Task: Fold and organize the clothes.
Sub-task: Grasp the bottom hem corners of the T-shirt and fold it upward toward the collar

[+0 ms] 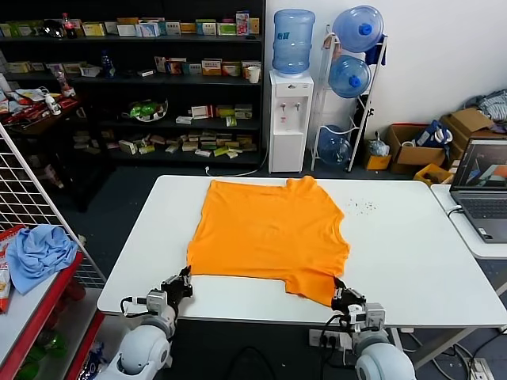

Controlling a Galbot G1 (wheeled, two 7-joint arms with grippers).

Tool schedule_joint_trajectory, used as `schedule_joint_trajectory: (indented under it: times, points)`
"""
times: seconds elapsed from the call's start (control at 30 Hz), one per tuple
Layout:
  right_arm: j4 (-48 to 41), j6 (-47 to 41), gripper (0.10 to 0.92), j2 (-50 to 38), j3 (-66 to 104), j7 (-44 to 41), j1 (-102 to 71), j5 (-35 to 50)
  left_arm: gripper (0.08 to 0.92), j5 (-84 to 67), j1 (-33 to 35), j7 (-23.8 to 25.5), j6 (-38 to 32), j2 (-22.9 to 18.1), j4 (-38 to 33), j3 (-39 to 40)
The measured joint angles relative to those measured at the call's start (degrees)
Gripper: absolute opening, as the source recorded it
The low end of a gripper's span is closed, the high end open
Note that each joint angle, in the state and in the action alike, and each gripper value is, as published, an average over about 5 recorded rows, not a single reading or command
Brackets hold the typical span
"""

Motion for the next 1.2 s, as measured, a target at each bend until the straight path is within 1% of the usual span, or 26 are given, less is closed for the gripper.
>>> schedule_joint_trajectory:
  times: [0.37,0.5,0.63,0.87,1.0,1.2]
  points:
    - [7.34,2.26,0.125,-2.01,1.32,0.4,-9.42,-5.02,0.096,1.6,7.23,-0.14,-0.66,2.41,-9.16,-2.09]
    - [8.19,3.66,0.125,-2.73,1.27,0.41,-10.43,-6.28,0.096,3.39,9.44,0.05,-1.64,2.43,-11.84,-2.36]
    - [7.64,5.51,0.125,-3.48,1.23,0.23,-9.35,-6.9,0.096,5.9,10.18,0.08,-2.99,1.85,-12.89,-2.18]
    - [3.05,9.84,0.125,-4.8,0.47,-0.98,-3.76,-7.51,0.096,10.46,8.47,-0.31,-6.43,-0.23,-11.11,-1.52]
    - [-0.62,11.38,0.125,-5.5,-0.2,-1.47,0.37,-7.38,0.096,11.8,6.17,-0.5,-7.73,-1.05,-8.56,-0.91]
    - [-6.44,12.22,0.125,-5.82,-1.39,-1.85,6.75,-6.69,0.096,12.76,1.65,-0.51,-8.85,-1.23,-3.79,0.38]
